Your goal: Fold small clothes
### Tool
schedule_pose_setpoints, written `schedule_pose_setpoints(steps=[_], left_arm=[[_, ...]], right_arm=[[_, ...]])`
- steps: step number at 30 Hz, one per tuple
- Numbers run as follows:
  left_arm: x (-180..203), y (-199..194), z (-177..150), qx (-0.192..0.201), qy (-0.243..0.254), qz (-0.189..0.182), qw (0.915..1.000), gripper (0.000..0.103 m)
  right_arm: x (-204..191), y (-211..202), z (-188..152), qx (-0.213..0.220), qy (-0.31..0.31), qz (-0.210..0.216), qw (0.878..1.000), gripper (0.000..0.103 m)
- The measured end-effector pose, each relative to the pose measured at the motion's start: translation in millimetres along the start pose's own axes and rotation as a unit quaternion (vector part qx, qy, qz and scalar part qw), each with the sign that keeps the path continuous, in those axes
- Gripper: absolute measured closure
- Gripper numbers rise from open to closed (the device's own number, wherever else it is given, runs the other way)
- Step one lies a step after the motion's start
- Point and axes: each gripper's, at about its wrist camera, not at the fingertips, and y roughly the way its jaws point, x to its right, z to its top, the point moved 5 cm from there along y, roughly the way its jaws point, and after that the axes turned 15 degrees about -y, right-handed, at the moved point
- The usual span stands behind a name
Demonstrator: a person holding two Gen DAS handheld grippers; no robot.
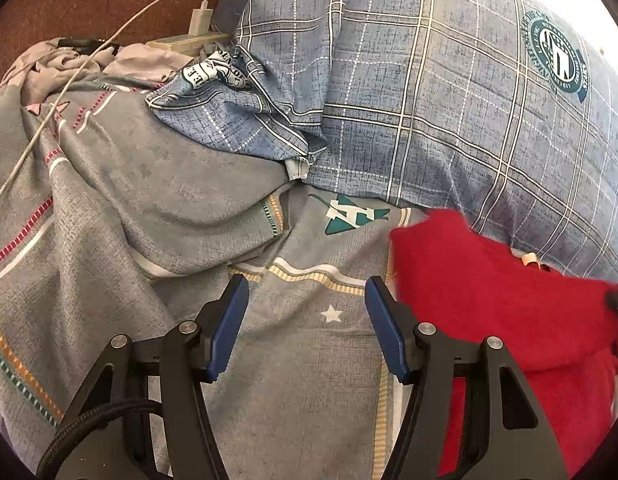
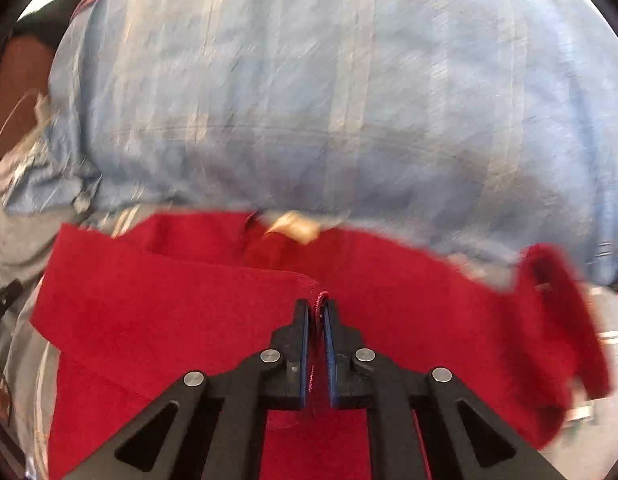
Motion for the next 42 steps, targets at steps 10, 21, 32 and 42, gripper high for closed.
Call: schedule_pose_setpoints(steps=[10,21,32,42], left_arm=[[23.9,1.1,-14.3,-0.018,0.047,-0.028,0.9983,0.042],[47.4,-5.8,-37.5,-0.034,0.174,-0.03,0.9836,0.042],[-22.5,12.0,13.9,-0.018,0.041,0.042,0.9981,0.042],[-31.0,7.9,22.9,-0.015,0.001,0.033,0.9993,0.042]], right_arm=[[78.4,18.4,-39.4,-0.087,0.06,-0.087,0.991,0.094],[-65.2,-15.8,17.1,0.009,-0.002,0.204,0.979,0.04],[-183.1,8.0,10.3,0.035,-0.031,0.289,0.956,0.04],[-226.0,2.3,6.7,0.007,-0.042,0.374,0.927,0.04]])
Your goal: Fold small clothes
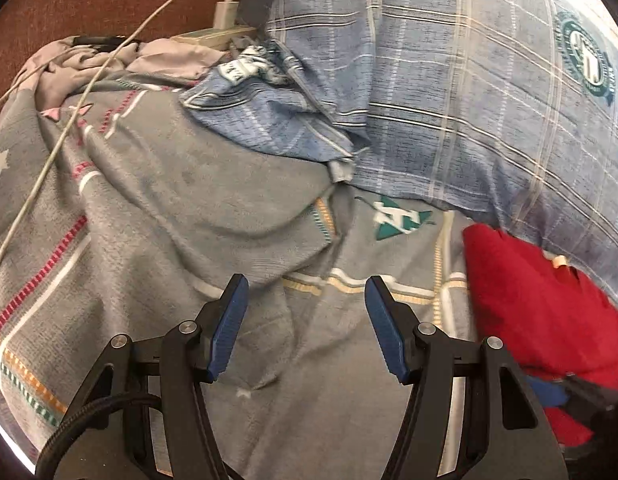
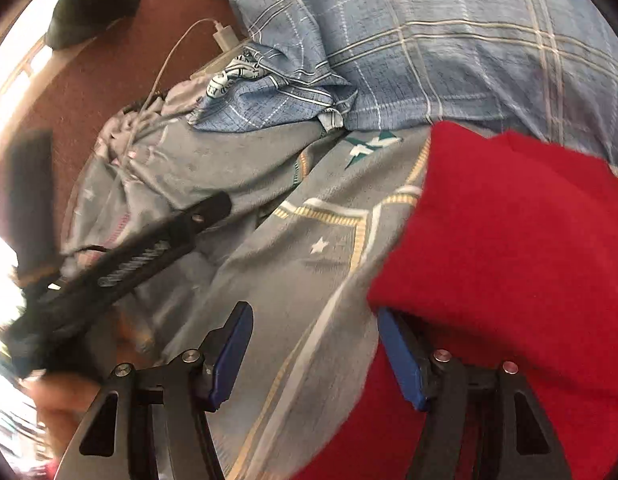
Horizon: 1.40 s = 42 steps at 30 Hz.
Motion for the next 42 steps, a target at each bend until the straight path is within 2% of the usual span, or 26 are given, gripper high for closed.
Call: schedule_pose_setpoints(steps=[1,3,5,7,8,10,12,13,15,16,18,19,20,23,24,27,30,31,33,34,35,37,38,40,42], left_arm=[[3.2,-0.8,-0.3,-0.001,0.001,-0.006,1.0,0.042],[15.3,-4.6,-3.9,-0.006,0.01,-0.03,0.9995,0.042],[28.7,-5.6,-7.8,-0.015,0.018,-0.053,0.9983,0.042],[43.0,-3.4,-14.7,-0.031,0.025,-0.073,0.9965,0.042],[51.7,0.0,-19.8,-0.044,0.028,-0.084,0.9951,0.042],[65.8,5.7,-25.5,-0.059,0.034,-0.093,0.9933,0.042],[77.4,17.2,-32.9,-0.067,0.054,-0.075,0.9934,0.042],[81.0,22.0,-36.6,-0.07,0.066,-0.063,0.9933,0.042],[84.6,33.4,-46.6,-0.083,0.091,-0.034,0.9918,0.042],[83.9,36.4,-49.2,-0.088,0.095,-0.024,0.9913,0.042],[83.5,39.6,-50.8,-0.091,0.096,-0.015,0.9911,0.042],[82.6,39.6,-51.0,-0.091,0.095,-0.014,0.9912,0.042],[82.4,40.6,-50.5,-0.092,0.094,-0.013,0.9912,0.042],[82.9,41.3,-50.4,-0.094,0.096,-0.008,0.9908,0.042],[82.6,40.2,-49.4,-0.096,0.094,-0.01,0.991,0.042],[79.8,32.7,-42.5,-0.096,0.072,-0.029,0.9923,0.042],[81.7,20.6,-33.3,-0.075,0.062,-0.049,0.994,0.042],[82.5,18.3,-31.2,-0.071,0.06,-0.055,0.9941,0.042],[86.5,14.0,-31.5,-0.073,0.058,-0.07,0.9932,0.042],[89.4,13.0,-32.8,-0.076,0.059,-0.076,0.9924,0.042],[91.7,12.7,-34.3,-0.077,0.062,-0.078,0.9921,0.042],[96.9,13.0,-37.1,-0.075,0.073,-0.076,0.9916,0.042],[99.1,12.6,-37.8,-0.071,0.078,-0.075,0.9916,0.042],[101.2,9.1,-38.5,-0.066,0.085,-0.077,0.9912,0.042],[103.6,5.6,-38.1,-0.065,0.089,-0.084,0.9904,0.042]], right_arm=[[-1.0,-17.2,-1.4,0.004,-0.006,0.009,1.0,0.04],[0.5,-42.5,2.1,0.013,-0.029,-0.002,0.999,0.04],[10.1,-64.2,9.9,0.035,-0.036,-0.031,0.998,0.04],[33.2,-80.0,25.4,0.06,-0.021,-0.082,0.995,0.04],[49.3,-79.0,35.1,0.063,-0.006,-0.112,0.992,0.04],[72.4,-61.9,50.4,0.048,0.006,-0.131,0.99,0.04],[94.0,-35.7,59.9,0.01,0.0,-0.148,0.989,0.04],[101.4,-22.8,62.8,-0.01,-0.008,-0.157,0.988,0.044],[112.3,4.6,64.2,-0.046,-0.023,-0.157,0.986,0.058],[116.0,14.0,62.5,-0.059,-0.026,-0.153,0.986,0.069],[116.9,22.1,60.0,-0.066,-0.042,-0.161,0.984,0.075],[114.9,22.3,62.1,-0.063,-0.063,-0.173,0.981,0.09],[117.6,21.5,63.2,-0.062,-0.073,-0.181,0.979,0.099],[134.8,25.3,67.7,-0.06,-0.074,-0.258,0.961,0.099],[142.8,29.6,65.0,-0.063,-0.055,-0.268,0.96,0.099],[150.4,20.4,59.6,-0.038,0.005,-0.235,0.971,0.099],[133.0,-15.9,51.9,-0.009,0.013,-0.207,0.978,0.097],[124.5,-21.9,48.8,-0.004,0.008,-0.198,0.98,0.095],[107.7,-28.9,37.0,-0.007,-0.008,-0.179,0.984,0.071],[102.9,-28.8,27.7,-0.017,-0.014,-0.176,0.984,0.049],[100.9,-26.2,19.4,-0.026,-0.017,-0.177,0.984,0.045],[101.8,-14.0,4.2,-0.044,-0.021,-0.185,0.982,0.045],[101.4,-14.6,2.0,-0.035,-0.029,-0.196,0.98,0.045],[99.0,-23.5,0.3,-0.047,-0.034,-0.225,0.973,0.046],[100.8,-48.0,-5.1,-0.035,-0.03,-0.232,0.972,0.045]])
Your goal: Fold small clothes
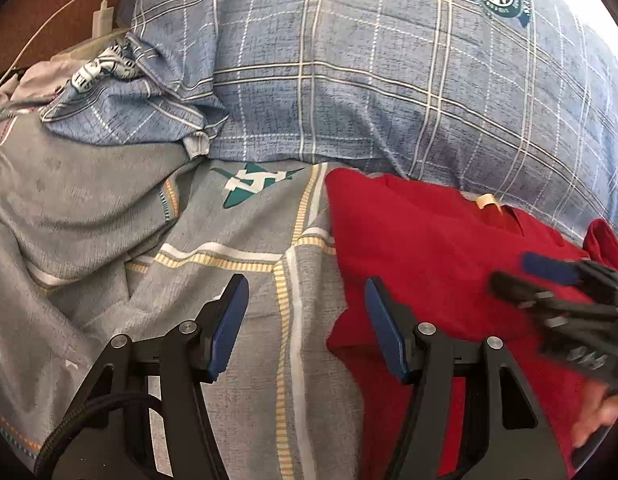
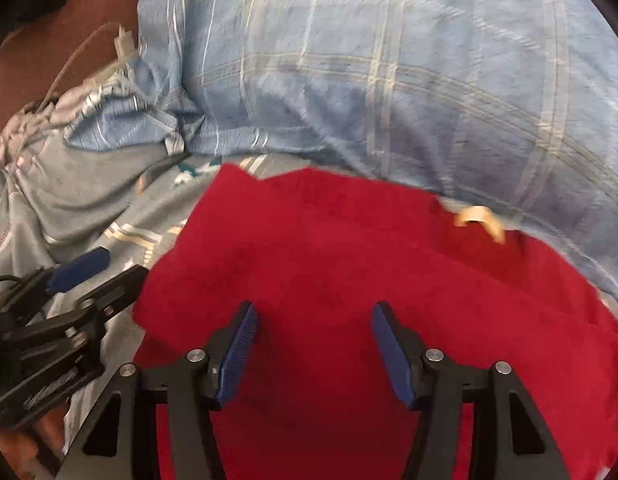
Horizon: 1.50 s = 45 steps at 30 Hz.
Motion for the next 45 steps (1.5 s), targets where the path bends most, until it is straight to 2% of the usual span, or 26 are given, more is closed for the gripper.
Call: schedule_pose_setpoints(steps=[2,6,11,13,15,18,22,26,29,31,32,40,42,45], left_arm=[[3.5,-1.9,0.5,0.005,0.003,-0.004,1.0,0.042],[11.2,1.0,-0.6,0.001,0.012,-0.003,0.9999,0.042],[27.9,9.7,-0.2,-0.018,0.025,-0.007,0.9995,0.042],[36.7,19.2,-2.3,-0.022,0.038,-0.003,0.999,0.042],[42.1,30.9,-8.4,-0.032,0.055,0.008,0.998,0.042],[41.4,39.1,-13.8,-0.045,0.055,0.013,0.9974,0.042],[40.2,38.9,-13.7,-0.046,0.053,0.009,0.9975,0.042],[40.3,38.9,-13.7,-0.045,0.053,0.01,0.9975,0.042],[39.8,39.4,-13.6,-0.048,0.052,0.01,0.9975,0.042],[39.7,39.1,-13.2,-0.047,0.053,0.011,0.9974,0.042],[39.7,38.7,-13.2,-0.047,0.054,0.012,0.9974,0.042],[43.5,31.5,-13.5,-0.04,0.063,0.008,0.9972,0.042],[44.5,34.1,-16.5,-0.044,0.069,0.01,0.9966,0.042],[43.8,35.1,-17.1,-0.048,0.064,0.006,0.9967,0.042]], right_arm=[[20.0,-21.8,-11.8,0.012,0.011,-0.026,1.0,0.046],[82.7,-46.4,-50.7,-0.012,0.039,-0.11,0.993,0.046],[164.4,-53.0,-97.6,-0.048,0.119,-0.181,0.975,0.046],[184.6,-45.1,-110.8,-0.072,0.146,-0.193,0.967,0.044],[195.7,-45.5,-117.0,-0.055,0.182,-0.171,0.967,0.043],[198.0,-51.9,-114.4,-0.058,0.188,-0.164,0.967,0.044],[191.9,-66.5,-102.3,-0.024,0.176,-0.167,0.97,0.044],[179.7,-68.7,-93.8,-0.004,0.161,-0.15,0.976,0.044],[155.1,-49.9,-85.1,-0.017,0.136,-0.146,0.98,0.044],[153.3,-34.3,-90.3,-0.042,0.134,-0.14,0.98,0.043],[153.0,-32.2,-91.4,-0.038,0.134,-0.144,0.98,0.042],[145.7,-53.1,-97.8,-0.031,0.137,-0.143,0.98,0.042],[144.0,-50.5,-106.0,-0.039,0.133,-0.142,0.98,0.04],[141.0,-40.7,-100.9,-0.04,0.127,-0.147,0.98,0.039]])
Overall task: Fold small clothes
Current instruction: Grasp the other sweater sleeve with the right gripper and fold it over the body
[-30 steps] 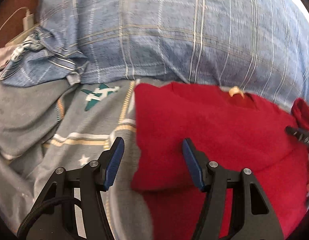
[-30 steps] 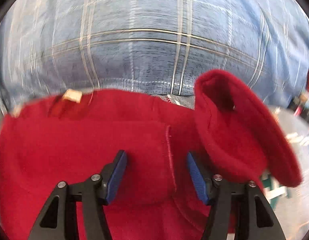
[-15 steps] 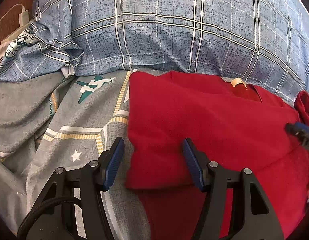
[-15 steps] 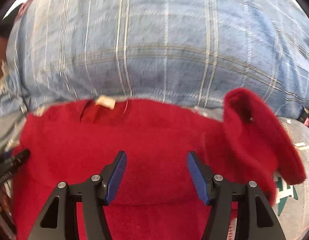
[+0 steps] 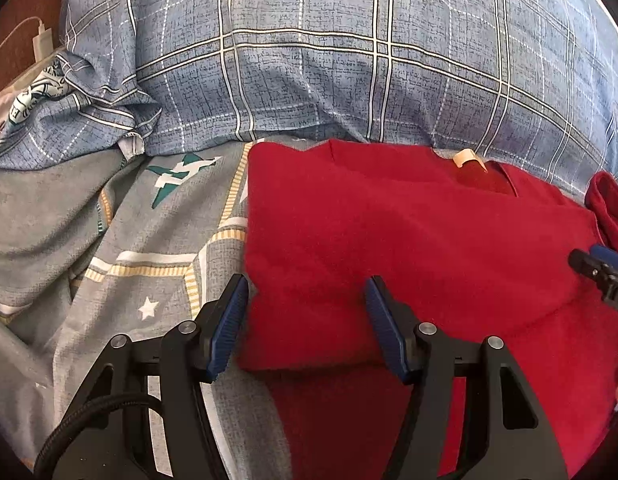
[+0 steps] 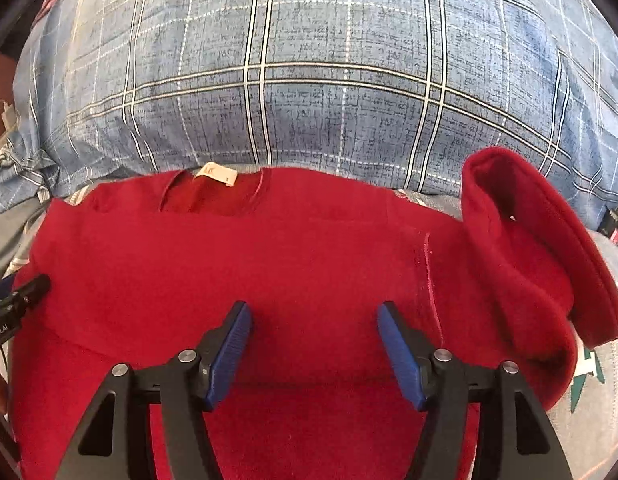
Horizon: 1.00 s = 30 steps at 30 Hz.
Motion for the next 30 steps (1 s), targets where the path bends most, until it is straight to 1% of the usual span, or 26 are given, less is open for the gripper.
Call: schedule_pose_setpoints(steps=[3,4,6,7,8,11,13,15,17,19,21,22,23,24,25,26,28,29,30], left_arm=[[-1.8,1.3,0.4,-0.005,-0.008,-0.007,0.9999,0.042],[-1.8,1.3,0.4,-0.006,-0.01,-0.008,0.9999,0.042],[-1.6,-0.2,0.7,-0.004,-0.01,-0.008,0.9999,0.042],[-1.2,-0.7,0.5,-0.003,-0.01,-0.008,0.9999,0.042],[-0.9,-1.6,0.4,-0.001,-0.009,-0.007,0.9999,0.042],[0.4,-2.8,-0.5,0.001,-0.008,-0.006,0.9999,0.042],[0.4,-2.5,-0.7,0.001,-0.008,-0.007,0.9999,0.042],[0.1,-2.6,-0.6,0.0,-0.009,-0.008,0.9999,0.042],[-0.3,-2.0,-0.7,-0.001,-0.01,-0.009,0.9999,0.042],[-0.3,-1.3,-0.7,-0.001,-0.01,-0.009,0.9999,0.042],[-0.2,-1.3,-0.8,0.0,-0.009,-0.008,0.9999,0.042],[0.0,-1.1,-0.9,0.0,-0.008,-0.008,0.9999,0.042],[0.2,-0.8,-1.0,0.0,-0.008,-0.008,0.9999,0.042],[0.1,-0.9,-1.1,0.0,-0.008,-0.008,0.9999,0.042],[0.1,-1.0,-1.1,0.0,-0.008,-0.008,0.9999,0.042],[0.2,-1.0,-1.1,0.0,-0.008,-0.009,0.9999,0.042],[0.0,-0.6,-1.0,0.0,-0.009,-0.009,0.9999,0.042],[0.1,-0.3,-1.0,-0.001,-0.009,-0.009,0.9999,0.042],[0.2,-0.1,-1.2,0.0,-0.009,-0.008,0.9999,0.042]], right_arm=[[3.5,-9.8,1.7,-0.003,0.014,0.023,1.0,0.039],[8.2,-17.7,1.4,0.004,0.024,0.031,0.999,0.039],[22.4,-34.0,-0.3,0.02,0.048,0.034,0.998,0.039],[33.2,-43.6,-2.2,0.031,0.064,0.033,0.997,0.038],[44.0,-51.8,-3.7,0.04,0.081,0.034,0.995,0.034],[81.4,-71.6,-14.4,0.065,0.157,0.058,0.984,0.027],[107.2,-76.9,-22.4,0.077,0.218,0.081,0.969,0.025],[127.4,-72.5,-29.2,0.078,0.28,0.109,0.951,0.024],[141.6,-63.3,-39.0,0.081,0.347,0.147,0.923,0.024],[152.3,-56.1,-47.6,0.091,0.403,0.174,0.894,0.024],[161.3,-55.7,-53.6,0.109,0.446,0.182,0.87,0.023],[165.7,-56.7,-57.2,0.123,0.469,0.184,0.855,0.021],[167.6,-58.1,-60.4,0.135,0.489,0.186,0.842,0.017],[170.6,-58.7,-63.7,0.146,0.506,0.186,0.829,0.014],[173.0,-57.6,-65.8,0.152,0.521,0.184,0.82,0.012],[175.2,-54.2,-65.6,0.145,0.526,0.18,0.819,0.012],[178.4,-46.1,-63.0,0.127,0.523,0.171,0.825,0.013],[182.2,-43.1,-63.1,0.12,0.522,0.158,0.829,0.021],[185.7,-41.0,-64.7,0.115,0.525,0.143,0.831,0.03]])
